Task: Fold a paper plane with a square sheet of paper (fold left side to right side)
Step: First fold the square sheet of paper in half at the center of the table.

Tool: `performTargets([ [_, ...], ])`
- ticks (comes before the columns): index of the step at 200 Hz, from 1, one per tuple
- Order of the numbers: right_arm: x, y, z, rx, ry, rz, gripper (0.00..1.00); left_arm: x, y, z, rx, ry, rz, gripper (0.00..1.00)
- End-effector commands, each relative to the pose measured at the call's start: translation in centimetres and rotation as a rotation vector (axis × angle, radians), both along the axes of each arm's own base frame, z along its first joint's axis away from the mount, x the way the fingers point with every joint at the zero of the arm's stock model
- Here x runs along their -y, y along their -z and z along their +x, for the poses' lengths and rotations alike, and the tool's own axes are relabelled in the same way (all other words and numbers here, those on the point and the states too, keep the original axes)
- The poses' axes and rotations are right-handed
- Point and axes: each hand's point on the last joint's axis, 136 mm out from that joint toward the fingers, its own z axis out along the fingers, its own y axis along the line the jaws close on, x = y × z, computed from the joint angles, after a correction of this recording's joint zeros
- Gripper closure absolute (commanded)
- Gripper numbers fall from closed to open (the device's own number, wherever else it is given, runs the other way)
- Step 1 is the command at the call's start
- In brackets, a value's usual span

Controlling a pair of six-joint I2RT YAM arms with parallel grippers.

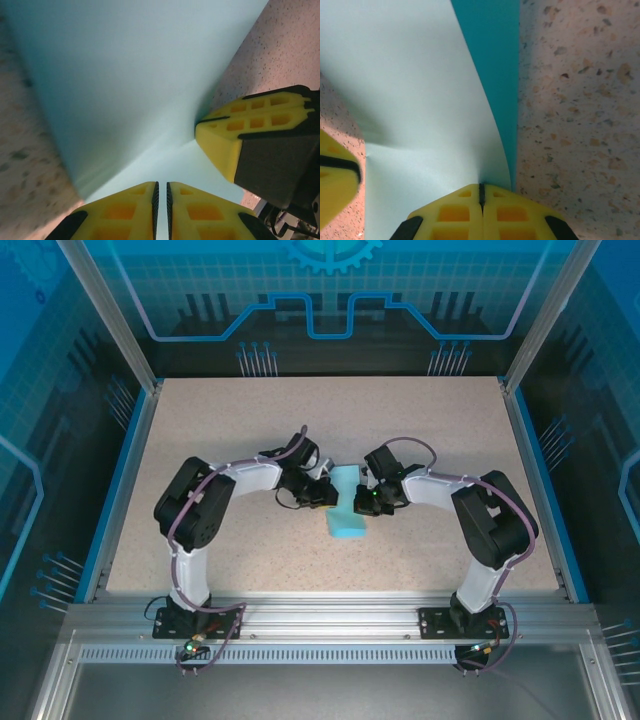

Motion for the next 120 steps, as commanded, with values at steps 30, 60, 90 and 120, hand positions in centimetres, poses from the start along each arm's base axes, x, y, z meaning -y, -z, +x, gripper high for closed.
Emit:
performTargets([
  [30,1.9,3.3,-3.0,-0.125,-0.010,-0.108,0.95,0.3,1.4,-0.6,-0.054,0.021,0.019,0.84],
  [60,1.7,3.2,-3.0,-0.121,-0.013,-0.102,0.95,-0.3,2.6,-1.2,-0.075,0.027,0.053,0.84],
  [90,1.4,2.6,-2.6,-0.095,-0.023,-0.079,0.95,-0.8,3.4,-1.8,-0.092,0.025,0.084,0.84],
  [120,0.4,0.8,-1.5,-0.032,-0.040,-0.017,0.95,-1.3,4.4,-2.3,-0.114,0.022,0.108,0.84],
])
